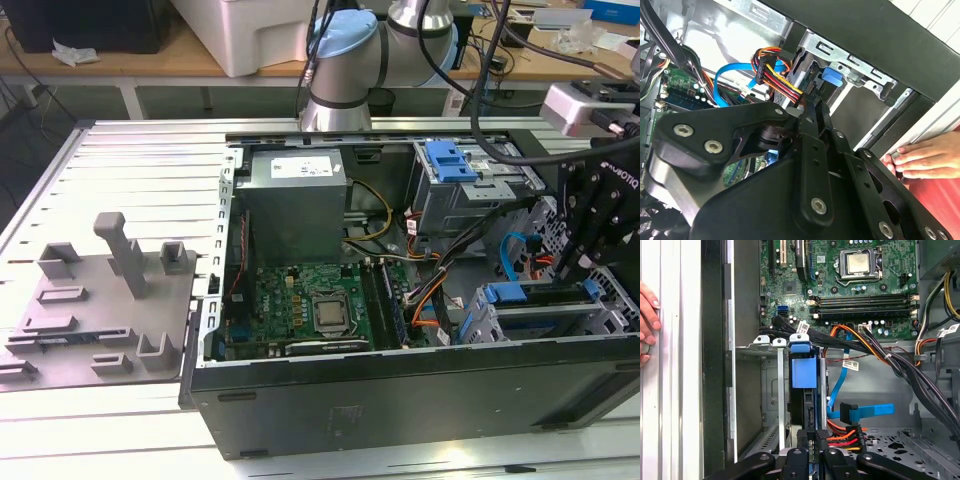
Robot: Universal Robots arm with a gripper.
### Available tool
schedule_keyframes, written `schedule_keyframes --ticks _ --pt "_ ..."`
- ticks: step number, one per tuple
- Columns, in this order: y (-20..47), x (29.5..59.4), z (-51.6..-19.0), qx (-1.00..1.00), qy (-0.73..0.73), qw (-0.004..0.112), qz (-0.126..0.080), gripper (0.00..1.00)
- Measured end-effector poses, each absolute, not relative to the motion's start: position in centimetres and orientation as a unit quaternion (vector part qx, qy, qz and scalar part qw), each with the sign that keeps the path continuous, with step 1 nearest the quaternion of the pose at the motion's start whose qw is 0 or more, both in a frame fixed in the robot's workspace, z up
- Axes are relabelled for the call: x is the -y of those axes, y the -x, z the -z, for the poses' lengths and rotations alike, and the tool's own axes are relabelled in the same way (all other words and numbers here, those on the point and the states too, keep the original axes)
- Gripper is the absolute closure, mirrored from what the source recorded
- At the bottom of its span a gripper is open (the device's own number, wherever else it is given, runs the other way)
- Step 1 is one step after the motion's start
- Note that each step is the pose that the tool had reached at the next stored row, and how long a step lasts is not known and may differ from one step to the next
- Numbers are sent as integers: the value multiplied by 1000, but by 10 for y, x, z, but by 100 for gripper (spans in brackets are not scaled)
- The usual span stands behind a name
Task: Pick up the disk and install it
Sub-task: 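Insert the first disk wire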
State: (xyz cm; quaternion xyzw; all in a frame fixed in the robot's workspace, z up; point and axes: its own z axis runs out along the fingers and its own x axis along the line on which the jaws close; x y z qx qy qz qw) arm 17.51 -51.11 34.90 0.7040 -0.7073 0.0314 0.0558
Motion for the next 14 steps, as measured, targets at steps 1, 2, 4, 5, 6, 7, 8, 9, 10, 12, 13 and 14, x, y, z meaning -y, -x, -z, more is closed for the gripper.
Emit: schedule_keyframes --ticks 1,2,4,5,6,7,8,9,10,12,13,14 --pt "-175 511 -349 707 -704 56 -31 82" --pt "-175 511 -349 707 -704 56 -31 82" --pt "-175 511 -348 707 -704 56 -31 82" --pt "-175 511 -348 707 -704 56 -31 82" --pt "-175 511 -348 707 -704 56 -31 82" --pt "-175 511 -347 707 -704 56 -31 82" --pt "-175 511 -347 707 -704 56 -31 82" --pt "-175 511 -347 707 -704 56 -31 82" --pt "-175 511 -347 707 -704 56 -31 82" --pt "-175 511 -347 707 -704 56 -31 82" --pt "-175 511 -347 707 -704 56 -31 82" --pt "-175 511 -347 707 -704 56 -31 82"
